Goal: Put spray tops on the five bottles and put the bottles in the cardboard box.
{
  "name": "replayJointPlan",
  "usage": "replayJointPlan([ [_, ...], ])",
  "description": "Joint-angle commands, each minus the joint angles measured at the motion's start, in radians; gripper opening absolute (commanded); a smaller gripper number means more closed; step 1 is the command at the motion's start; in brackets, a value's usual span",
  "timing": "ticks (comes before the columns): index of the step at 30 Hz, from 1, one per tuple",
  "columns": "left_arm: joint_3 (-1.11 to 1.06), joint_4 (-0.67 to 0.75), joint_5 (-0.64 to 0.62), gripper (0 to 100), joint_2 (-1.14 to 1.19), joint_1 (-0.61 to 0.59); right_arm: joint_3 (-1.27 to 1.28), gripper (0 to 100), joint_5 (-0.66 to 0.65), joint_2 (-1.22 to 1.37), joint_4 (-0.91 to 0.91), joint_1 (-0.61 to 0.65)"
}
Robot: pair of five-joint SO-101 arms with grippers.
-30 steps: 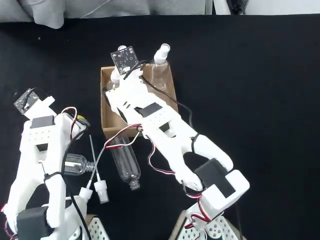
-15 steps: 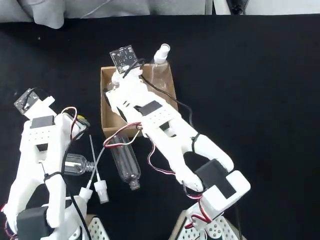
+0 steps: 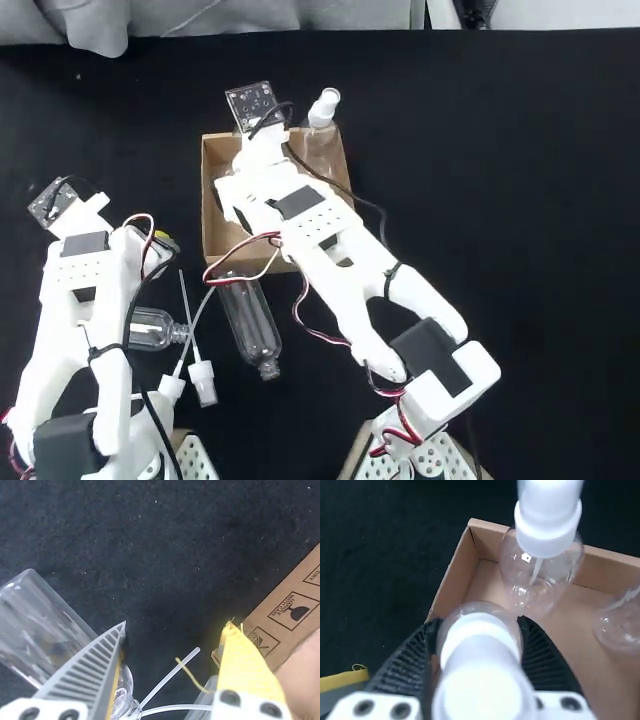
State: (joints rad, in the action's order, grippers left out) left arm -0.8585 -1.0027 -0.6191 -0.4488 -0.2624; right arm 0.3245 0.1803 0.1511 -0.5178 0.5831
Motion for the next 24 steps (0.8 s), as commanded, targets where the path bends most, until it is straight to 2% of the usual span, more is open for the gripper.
replayJointPlan([
  [1,0.008,0.005,0.002,27,0.002,-0.008,-0.015,16.6,0.012,0.001,-0.026,0.026],
  [3,0.008,0.005,0.002,27,0.002,-0.008,-0.015,19.4,0.012,0.002,-0.028,0.026],
  [10,0.008,0.005,0.002,27,0.002,-0.007,-0.036,19.6,0.012,0.005,-0.037,0.026],
  [21,0.008,0.005,0.002,27,0.002,-0.007,-0.136,20.3,0.064,0.005,-0.178,0.026],
  [24,0.008,0.005,0.002,27,0.002,-0.007,-0.134,25.8,0.066,0.005,-0.178,0.026],
])
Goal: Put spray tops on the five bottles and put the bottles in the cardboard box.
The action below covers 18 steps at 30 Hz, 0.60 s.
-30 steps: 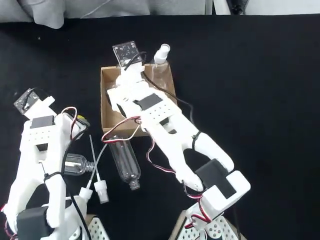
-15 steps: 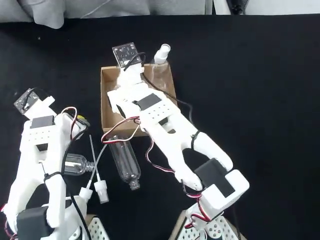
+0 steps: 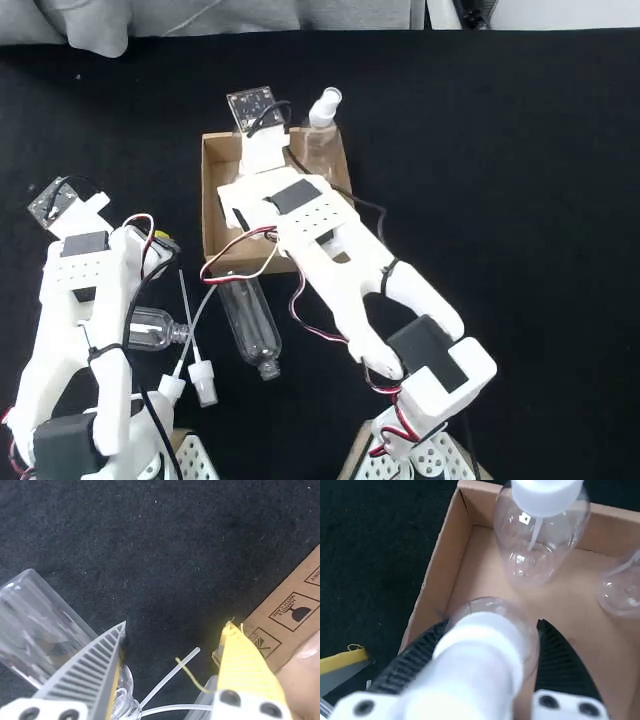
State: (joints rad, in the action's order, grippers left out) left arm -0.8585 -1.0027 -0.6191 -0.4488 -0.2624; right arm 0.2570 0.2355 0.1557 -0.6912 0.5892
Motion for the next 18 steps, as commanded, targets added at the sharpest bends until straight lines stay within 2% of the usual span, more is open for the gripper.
replayJointPlan([
  [1,0.008,0.005,0.002,27,0.002,-0.007,-0.064,27.4,0.011,0.001,-0.005,0.02],
  [18,0.008,0.005,0.002,27,0.002,-0.008,-0.088,28.7,0.009,-0.058,-0.135,0.018],
])
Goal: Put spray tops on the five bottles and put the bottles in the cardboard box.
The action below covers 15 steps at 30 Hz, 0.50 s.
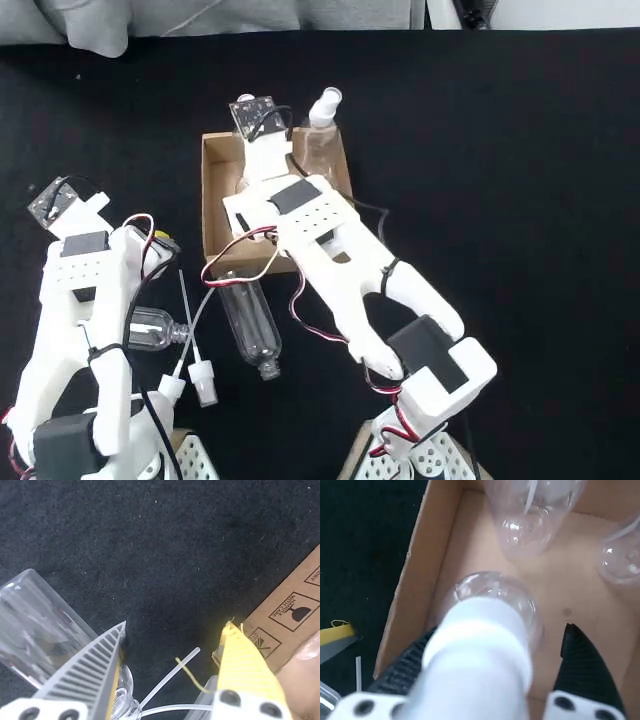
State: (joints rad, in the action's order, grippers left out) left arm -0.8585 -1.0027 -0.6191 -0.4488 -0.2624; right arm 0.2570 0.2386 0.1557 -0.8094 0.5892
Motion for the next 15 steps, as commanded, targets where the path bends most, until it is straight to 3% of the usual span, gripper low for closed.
replayJointPlan([
  [1,0.008,0.005,0.002,27,0.002,-0.01,-0.088,28.7,0.005,-0.068,-0.032,0.018],
  [15,0.008,0.005,0.002,27,0.002,-0.012,-0.082,28.4,0.005,-0.274,-0.265,0.015],
])
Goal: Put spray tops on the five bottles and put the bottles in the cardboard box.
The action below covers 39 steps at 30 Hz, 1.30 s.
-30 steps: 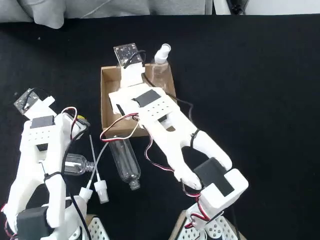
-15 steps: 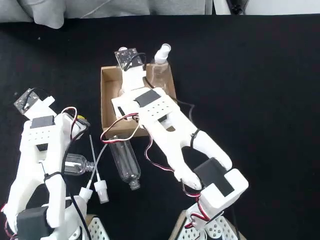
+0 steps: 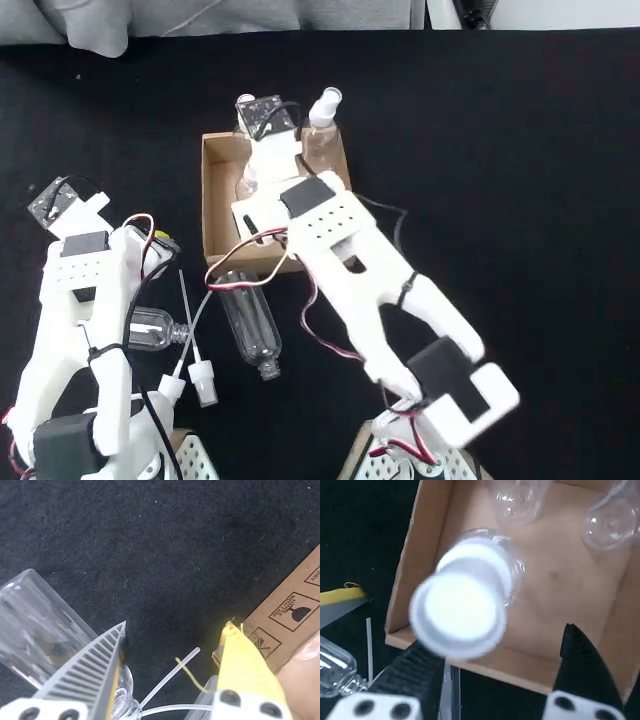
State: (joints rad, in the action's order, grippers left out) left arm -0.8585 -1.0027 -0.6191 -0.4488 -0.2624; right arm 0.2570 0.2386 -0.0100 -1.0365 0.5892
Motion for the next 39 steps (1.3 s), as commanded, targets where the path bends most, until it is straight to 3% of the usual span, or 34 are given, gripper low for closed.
replayJointPlan([
  [1,0.008,0.005,0.002,27,0.002,-0.012,-0.082,28.4,0.005,-0.125,-0.057,0.014],
  [20,0.01,0.006,0.002,27,0.002,-0.013,-0.081,28.3,0.005,-0.383,-0.382,0.023],
  [23,0.01,0.006,0.002,27,0.0,-0.015,-0.059,28.3,0.006,-0.415,-0.419,0.069],
  [31,0.01,0.006,0.002,27,-0.005,-0.015,0.107,28.3,0.021,-0.498,-0.405,0.282],
  [39,0.016,0.021,-0.005,27,-0.009,-0.071,0.231,28.3,0.087,-0.421,-0.212,0.361],
])
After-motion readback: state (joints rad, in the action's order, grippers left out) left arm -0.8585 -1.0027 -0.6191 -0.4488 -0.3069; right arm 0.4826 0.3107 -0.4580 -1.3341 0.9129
